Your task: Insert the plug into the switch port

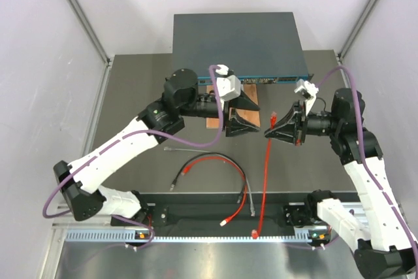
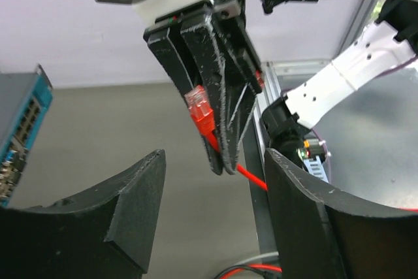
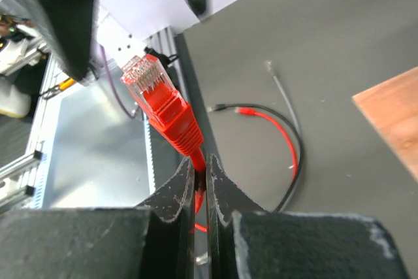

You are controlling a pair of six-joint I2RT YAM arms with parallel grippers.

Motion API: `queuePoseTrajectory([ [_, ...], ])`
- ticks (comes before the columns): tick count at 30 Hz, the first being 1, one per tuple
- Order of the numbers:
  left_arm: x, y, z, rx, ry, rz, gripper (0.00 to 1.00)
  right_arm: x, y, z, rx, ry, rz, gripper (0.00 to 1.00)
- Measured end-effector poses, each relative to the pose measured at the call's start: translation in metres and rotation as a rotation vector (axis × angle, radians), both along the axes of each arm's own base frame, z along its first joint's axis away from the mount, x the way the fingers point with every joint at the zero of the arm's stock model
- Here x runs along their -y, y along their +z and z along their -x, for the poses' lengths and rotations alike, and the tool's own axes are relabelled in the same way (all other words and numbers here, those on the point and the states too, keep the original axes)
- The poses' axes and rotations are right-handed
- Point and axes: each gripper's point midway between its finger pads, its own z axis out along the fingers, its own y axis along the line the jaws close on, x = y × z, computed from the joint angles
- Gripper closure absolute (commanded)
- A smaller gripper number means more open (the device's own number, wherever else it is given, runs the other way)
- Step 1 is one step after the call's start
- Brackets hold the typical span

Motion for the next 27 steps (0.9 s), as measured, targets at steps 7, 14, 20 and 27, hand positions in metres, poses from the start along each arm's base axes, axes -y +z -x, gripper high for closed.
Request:
queuePoseTrajectory([
  [7,0.011,-0.02,0.003,-0.017,-0.052,-0.043,0.43,-0.008,-0.005,0.011,-0.03,0.05,-0.001,1.0],
  [14,0.018,-0.014,0.012,-0.034,-0.092,-0.031,0.5,-0.011,-0.005,0.016,-0.031,0.077,0.001,1.0],
  [20,0.022,-0.012,0.013,-0.074,-0.107,-0.021,0.49,-0.013,-0.006,0.018,-0.03,0.088,0.002,1.0],
  [27,0.026,-0.007,0.012,-0.09,-0.112,0.003,0.58,-0.015,-0.008,0.019,-0.045,0.104,0.007,1.0],
])
